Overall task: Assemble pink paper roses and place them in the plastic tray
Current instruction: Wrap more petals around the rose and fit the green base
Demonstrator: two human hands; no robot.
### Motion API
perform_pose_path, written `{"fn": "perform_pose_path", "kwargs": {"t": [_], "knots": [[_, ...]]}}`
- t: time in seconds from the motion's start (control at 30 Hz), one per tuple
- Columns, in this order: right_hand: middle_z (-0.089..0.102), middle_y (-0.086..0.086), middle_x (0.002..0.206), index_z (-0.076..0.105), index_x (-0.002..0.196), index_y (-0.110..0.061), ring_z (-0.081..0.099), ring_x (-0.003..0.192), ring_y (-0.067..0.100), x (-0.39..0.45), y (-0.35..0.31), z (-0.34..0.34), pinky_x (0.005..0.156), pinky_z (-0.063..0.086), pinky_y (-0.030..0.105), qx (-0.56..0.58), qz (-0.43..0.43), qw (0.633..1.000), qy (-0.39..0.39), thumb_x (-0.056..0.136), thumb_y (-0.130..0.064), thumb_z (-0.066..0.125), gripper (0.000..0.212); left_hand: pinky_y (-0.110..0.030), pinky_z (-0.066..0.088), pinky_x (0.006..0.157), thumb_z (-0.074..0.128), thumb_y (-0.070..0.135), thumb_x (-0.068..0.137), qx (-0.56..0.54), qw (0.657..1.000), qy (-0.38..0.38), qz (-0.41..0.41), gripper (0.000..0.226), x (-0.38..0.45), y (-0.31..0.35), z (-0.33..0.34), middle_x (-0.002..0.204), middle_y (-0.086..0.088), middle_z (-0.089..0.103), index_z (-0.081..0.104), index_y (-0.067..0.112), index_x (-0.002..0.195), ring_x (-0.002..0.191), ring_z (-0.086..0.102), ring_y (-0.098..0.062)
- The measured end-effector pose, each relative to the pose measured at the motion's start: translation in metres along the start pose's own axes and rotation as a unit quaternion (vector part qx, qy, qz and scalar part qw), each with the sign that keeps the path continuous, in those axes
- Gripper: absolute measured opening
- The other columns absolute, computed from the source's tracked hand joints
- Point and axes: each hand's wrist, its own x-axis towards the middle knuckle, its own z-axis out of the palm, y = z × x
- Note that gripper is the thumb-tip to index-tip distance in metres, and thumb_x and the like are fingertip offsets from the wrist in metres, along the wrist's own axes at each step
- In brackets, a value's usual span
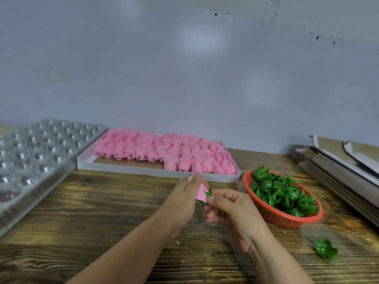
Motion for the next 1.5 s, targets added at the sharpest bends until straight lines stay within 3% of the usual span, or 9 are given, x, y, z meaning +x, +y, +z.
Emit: {"fn": "perform_pose_path", "kwargs": {"t": [0.2, 0.4, 0.57, 0.7, 0.8, 0.97, 1.13, 1.27, 1.5], "knots": [[0.060, 0.018, 0.058, 0.067, 0.077, -0.001, 0.051, 0.041, 0.015, 0.000, 0.002, 0.002, 0.048, 0.046, 0.026, -0.039, -0.038, 0.998, 0.031, 0.076, 0.007, 0.066, 0.008, -0.031, 0.042, 0.076, 0.035, 0.038, 0.103, 0.007, 1.000, -0.002, -0.003, 0.030, 0.002, 0.003, -0.002, 0.088, -0.004, 0.060, 0.057, 0.022, 0.090, 0.080, 0.053, -0.014], [0.058, 0.012, 0.057, 0.063, 0.082, -0.005, 0.053, 0.045, 0.017, -0.002, 0.001, 0.002, 0.047, 0.045, 0.028, -0.107, -0.126, 0.986, 0.010, 0.074, 0.011, 0.069, 0.019, -0.020, 0.035, 0.050, 0.044, 0.028, 0.102, -0.024, 0.997, 0.029, -0.060, 0.024, 0.008, 0.000, -0.005, 0.077, -0.001, 0.058, 0.057, 0.019, 0.084, 0.065, 0.048, -0.010], [0.054, -0.002, 0.061, 0.070, 0.078, -0.022, 0.047, 0.058, 0.020, 0.000, 0.007, -0.001, 0.059, 0.047, 0.043, -0.218, -0.188, 0.958, 0.000, 0.071, 0.005, 0.077, 0.029, -0.015, 0.030, 0.035, 0.050, 0.021, 0.100, -0.120, 0.987, 0.017, -0.107, 0.020, 0.006, 0.003, -0.006, 0.060, 0.005, 0.058, 0.060, 0.011, 0.087, 0.043, 0.044, -0.001], [0.058, -0.011, 0.065, 0.069, 0.079, -0.040, 0.045, 0.058, 0.005, -0.002, 0.008, -0.003, 0.057, 0.044, 0.034, -0.319, -0.227, 0.920, -0.013, 0.071, -0.004, 0.080, 0.039, -0.014, 0.030, 0.032, 0.053, 0.019, 0.098, -0.180, 0.970, 0.009, -0.161, 0.017, 0.005, 0.003, -0.009, 0.053, 0.004, 0.057, 0.061, 0.007, 0.089, 0.038, 0.040, -0.001], [0.062, -0.007, 0.066, 0.071, 0.079, -0.035, 0.050, 0.059, 0.008, -0.003, 0.005, -0.002, 0.057, 0.049, 0.033, -0.280, -0.213, 0.936, -0.011, 0.073, 0.003, 0.076, 0.039, -0.015, 0.034, 0.033, 0.057, 0.018, 0.096, -0.209, 0.961, 0.012, -0.179, 0.015, 0.007, 0.004, -0.012, 0.055, 0.001, 0.060, 0.061, 0.005, 0.093, 0.040, 0.041, -0.003], [0.068, 0.006, 0.063, 0.066, 0.084, -0.003, 0.061, 0.050, 0.012, -0.001, 0.004, -0.003, 0.049, 0.051, 0.024, -0.120, -0.150, 0.981, -0.007, 0.078, 0.015, 0.063, 0.019, -0.016, 0.038, 0.034, 0.056, 0.016, 0.095, -0.230, 0.959, 0.025, -0.165, 0.017, 0.010, 0.003, -0.014, 0.064, -0.004, 0.063, 0.063, 0.000, 0.096, 0.047, 0.044, -0.007], [0.070, 0.005, 0.067, 0.069, 0.081, -0.013, 0.060, 0.058, 0.019, 0.000, 0.006, -0.001, 0.054, 0.053, 0.028, -0.147, -0.180, 0.973, -0.001, 0.074, 0.009, 0.070, 0.023, -0.018, 0.042, 0.036, 0.057, 0.014, 0.095, -0.234, 0.959, 0.038, -0.156, 0.016, 0.010, -0.001, -0.010, 0.078, -0.012, 0.063, 0.064, -0.001, 0.098, 0.046, 0.046, -0.008], [0.063, 0.004, 0.061, 0.070, 0.070, -0.019, 0.055, 0.058, 0.020, 0.003, 0.013, -0.004, 0.057, 0.048, 0.034, -0.208, -0.204, 0.957, -0.004, 0.073, 0.002, 0.076, 0.021, -0.016, 0.037, 0.033, 0.056, 0.012, 0.096, -0.231, 0.958, 0.039, -0.165, 0.011, 0.010, -0.006, -0.006, 0.064, -0.005, 0.061, 0.063, 0.006, 0.090, 0.037, 0.041, -0.003], [0.064, 0.004, 0.069, 0.068, 0.082, -0.025, 0.058, 0.059, 0.020, 0.003, 0.015, -0.002, 0.056, 0.051, 0.047, -0.331, -0.290, 0.897, 0.027, 0.071, -0.025, 0.075, 0.012, -0.013, 0.029, 0.028, 0.056, 0.009, 0.095, -0.247, 0.951, 0.041, -0.184, 0.008, 0.014, -0.005, -0.009, 0.052, 0.000, 0.060, 0.063, 0.007, 0.091, 0.034, 0.038, -0.001]]}}
